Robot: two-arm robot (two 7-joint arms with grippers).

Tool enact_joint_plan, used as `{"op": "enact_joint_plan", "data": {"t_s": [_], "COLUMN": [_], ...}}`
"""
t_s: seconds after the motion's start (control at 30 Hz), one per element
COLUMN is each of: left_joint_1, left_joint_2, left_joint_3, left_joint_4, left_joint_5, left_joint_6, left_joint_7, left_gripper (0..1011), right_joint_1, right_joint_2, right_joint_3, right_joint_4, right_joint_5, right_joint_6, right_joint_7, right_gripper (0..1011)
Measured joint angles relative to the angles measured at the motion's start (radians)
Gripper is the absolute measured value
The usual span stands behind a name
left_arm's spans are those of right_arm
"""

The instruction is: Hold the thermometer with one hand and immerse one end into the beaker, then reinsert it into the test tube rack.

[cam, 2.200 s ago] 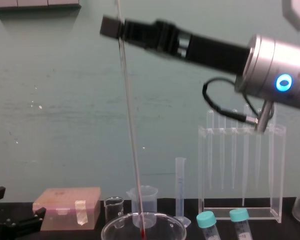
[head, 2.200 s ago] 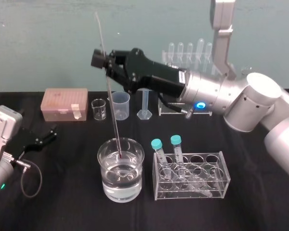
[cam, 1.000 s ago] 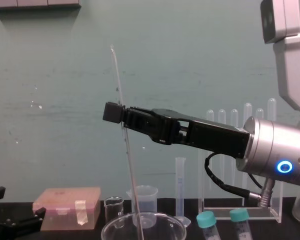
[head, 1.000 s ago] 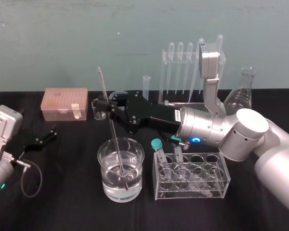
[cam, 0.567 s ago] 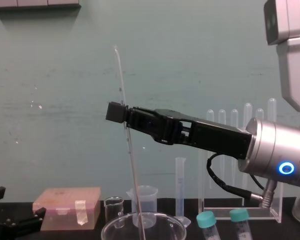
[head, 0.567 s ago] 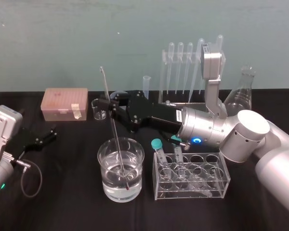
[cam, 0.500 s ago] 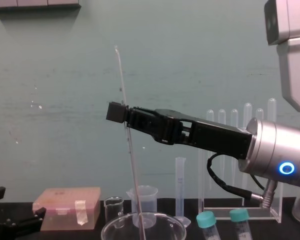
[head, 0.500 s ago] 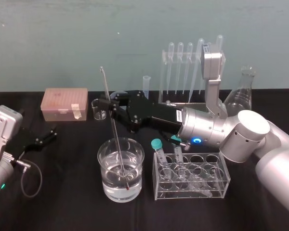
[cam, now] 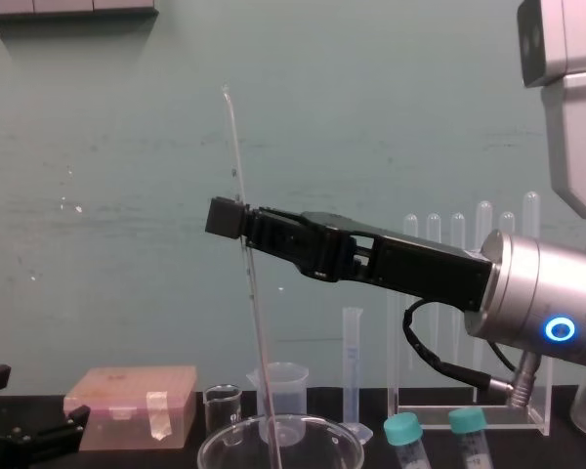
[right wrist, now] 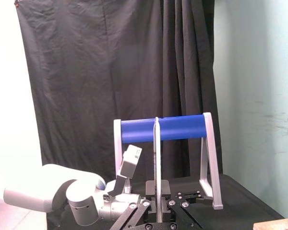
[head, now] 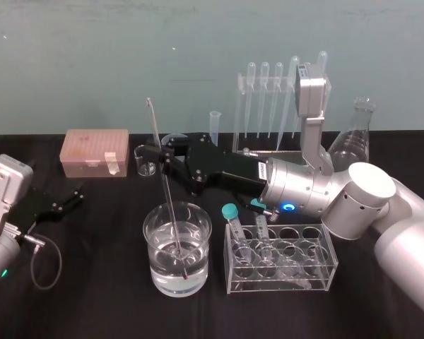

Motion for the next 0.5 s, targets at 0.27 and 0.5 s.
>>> {"op": "enact_joint_plan", "data": {"t_s": [0.27,0.5], "left_joint_1": [0.000,0.000], "left_joint_2": [0.000,0.000], "left_joint_3": [0.000,0.000], "left_joint_4": [0.000,0.000], "left_joint_5": [0.000,0.000], "left_joint_6": [0.000,0.000], "left_joint_7": [0.000,0.000], "left_gripper": [1008,1008], "right_joint_1": [-0.001,0.000], "right_joint_2": [0.002,0.003], "right_joint_3": [-0.001,0.000], "right_joint_4": [-0.001,0.003], "right_joint_5": [-0.006,-0.012], "right_joint_6": [-0.001,-0.005], "right_joint_7": [-0.002,-0.004], "right_gripper": [56,56]}}
